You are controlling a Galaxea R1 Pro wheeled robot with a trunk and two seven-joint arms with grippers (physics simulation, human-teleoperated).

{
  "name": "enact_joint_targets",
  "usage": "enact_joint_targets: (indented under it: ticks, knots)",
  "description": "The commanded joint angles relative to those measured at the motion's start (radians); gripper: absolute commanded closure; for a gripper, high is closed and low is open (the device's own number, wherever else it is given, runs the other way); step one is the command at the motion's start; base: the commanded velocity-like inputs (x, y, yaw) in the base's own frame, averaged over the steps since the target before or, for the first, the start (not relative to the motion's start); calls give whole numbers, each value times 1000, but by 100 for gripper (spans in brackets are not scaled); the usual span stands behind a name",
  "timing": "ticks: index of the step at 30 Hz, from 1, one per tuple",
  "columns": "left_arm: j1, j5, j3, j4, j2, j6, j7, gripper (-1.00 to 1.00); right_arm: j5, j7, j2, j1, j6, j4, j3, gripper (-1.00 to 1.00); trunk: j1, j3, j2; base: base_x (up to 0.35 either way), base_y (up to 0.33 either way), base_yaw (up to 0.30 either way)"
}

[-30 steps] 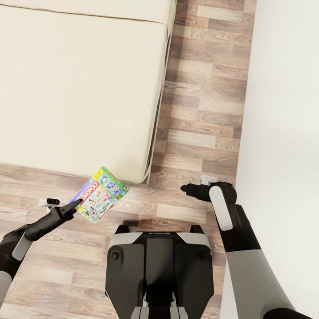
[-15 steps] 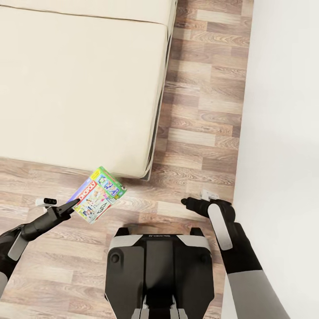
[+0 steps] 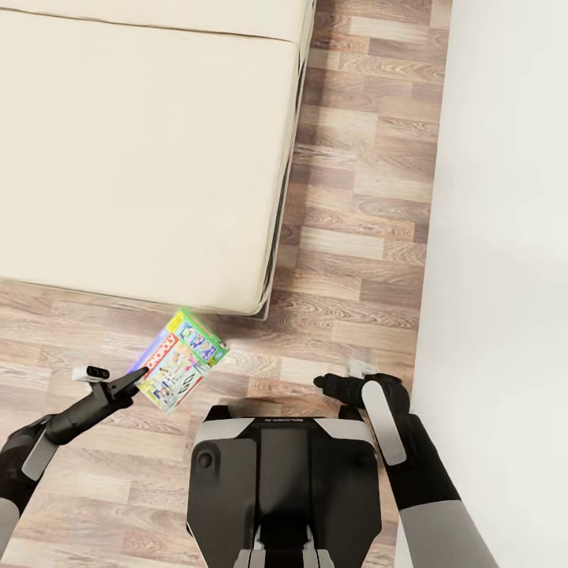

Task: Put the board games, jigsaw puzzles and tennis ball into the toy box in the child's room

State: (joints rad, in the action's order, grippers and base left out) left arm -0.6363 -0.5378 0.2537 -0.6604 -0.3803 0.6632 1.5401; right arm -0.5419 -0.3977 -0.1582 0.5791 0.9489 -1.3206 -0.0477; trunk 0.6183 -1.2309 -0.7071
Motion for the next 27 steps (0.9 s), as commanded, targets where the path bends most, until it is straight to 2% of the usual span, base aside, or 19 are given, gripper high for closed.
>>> enact_joint_targets:
  ticks: [1,10,27]
  knots:
    - [5,0,1,0,0,10,2,100,-10,-10,0,-5,2,3,0,-100,0,-1,-1,0,0,0]
    - [9,1,2,1,-1,9,2,100,-10,-12,0,-8,3,6,0,-100,0,1,-1,-13,0,34]
    - [9,-1,5,1,-5,9,2,100,-10,-10,-2,-8,2,7,-1,-100,0,19,-1,-71,33,217]
